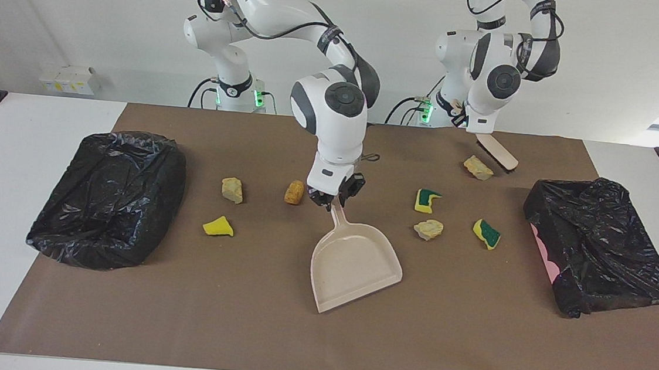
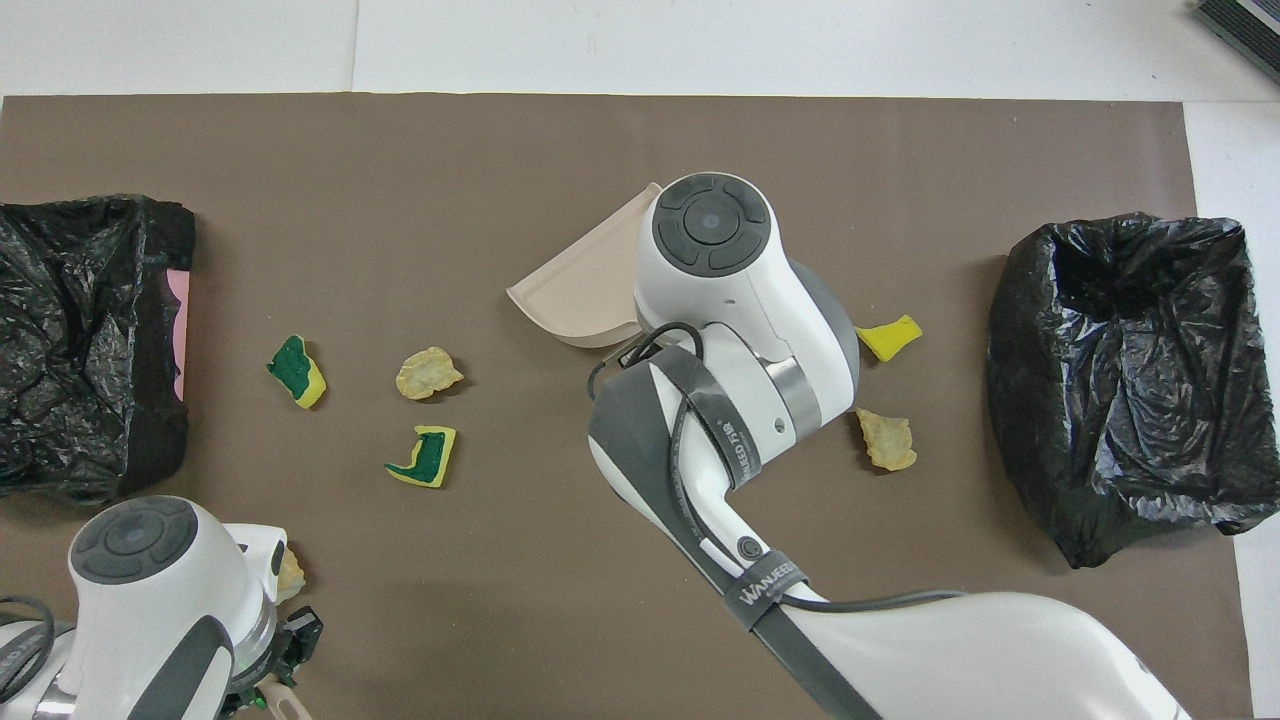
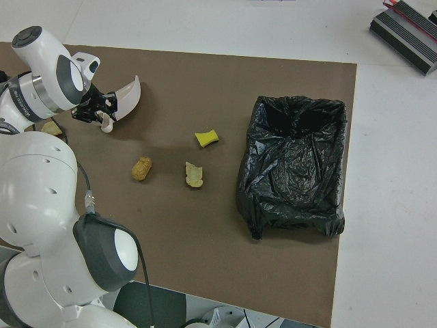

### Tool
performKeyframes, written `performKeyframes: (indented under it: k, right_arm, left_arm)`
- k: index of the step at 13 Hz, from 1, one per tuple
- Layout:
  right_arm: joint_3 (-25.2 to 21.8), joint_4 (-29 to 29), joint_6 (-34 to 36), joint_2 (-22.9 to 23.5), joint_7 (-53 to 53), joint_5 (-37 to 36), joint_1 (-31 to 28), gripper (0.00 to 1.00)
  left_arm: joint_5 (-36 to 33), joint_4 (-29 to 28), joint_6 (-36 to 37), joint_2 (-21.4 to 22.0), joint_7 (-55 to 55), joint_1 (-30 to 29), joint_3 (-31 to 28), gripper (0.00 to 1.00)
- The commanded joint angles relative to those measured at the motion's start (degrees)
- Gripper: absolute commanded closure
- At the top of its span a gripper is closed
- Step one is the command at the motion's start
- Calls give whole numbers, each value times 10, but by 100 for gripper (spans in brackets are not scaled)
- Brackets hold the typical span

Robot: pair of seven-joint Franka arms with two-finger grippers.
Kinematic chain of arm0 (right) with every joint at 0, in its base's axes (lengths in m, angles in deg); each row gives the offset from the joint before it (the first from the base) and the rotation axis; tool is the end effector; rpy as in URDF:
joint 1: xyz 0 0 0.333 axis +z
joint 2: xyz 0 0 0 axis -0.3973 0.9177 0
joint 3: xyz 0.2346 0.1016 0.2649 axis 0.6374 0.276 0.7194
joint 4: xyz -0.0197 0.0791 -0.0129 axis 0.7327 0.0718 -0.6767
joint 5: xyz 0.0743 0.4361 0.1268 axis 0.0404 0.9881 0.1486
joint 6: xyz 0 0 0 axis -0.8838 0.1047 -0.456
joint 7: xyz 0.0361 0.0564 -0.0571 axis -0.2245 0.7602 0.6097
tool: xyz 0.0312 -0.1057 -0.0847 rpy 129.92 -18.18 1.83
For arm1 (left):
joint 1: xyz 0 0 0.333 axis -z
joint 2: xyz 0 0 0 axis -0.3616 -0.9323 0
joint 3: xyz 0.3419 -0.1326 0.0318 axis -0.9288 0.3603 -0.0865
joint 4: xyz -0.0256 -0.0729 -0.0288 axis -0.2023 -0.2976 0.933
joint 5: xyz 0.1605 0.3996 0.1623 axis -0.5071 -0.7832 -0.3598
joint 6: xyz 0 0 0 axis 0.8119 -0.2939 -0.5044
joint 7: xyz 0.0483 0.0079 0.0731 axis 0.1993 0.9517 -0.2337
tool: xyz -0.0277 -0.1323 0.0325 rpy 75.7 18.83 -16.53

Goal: Sweep and dump trash in bin
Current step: 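Slide the dustpan toward the sponge pieces with the right gripper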

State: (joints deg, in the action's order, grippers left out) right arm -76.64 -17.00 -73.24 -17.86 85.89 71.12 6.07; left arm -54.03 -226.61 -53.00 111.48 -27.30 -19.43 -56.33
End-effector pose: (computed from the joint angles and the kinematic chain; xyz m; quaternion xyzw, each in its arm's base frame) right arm 0.6705 0.3848 0.4135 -0.9468 -0.3212 0.0211 0.0013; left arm 0.3317 -0.0891 0.3543 -0.9080 -0.3281 0.2055 0.1601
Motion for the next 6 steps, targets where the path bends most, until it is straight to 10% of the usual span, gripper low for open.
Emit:
performKeyframes:
  k: [1,6]
  right_arm:
    - [5,-30,14,-24,171,2,-21,100]
    - [5,-139,-20,-75,401,1,-30,100]
  left_arm:
    - [27,-5,-52,-23,15,4,2,100]
    - [85,27,-115,-66,-3,26,7,100]
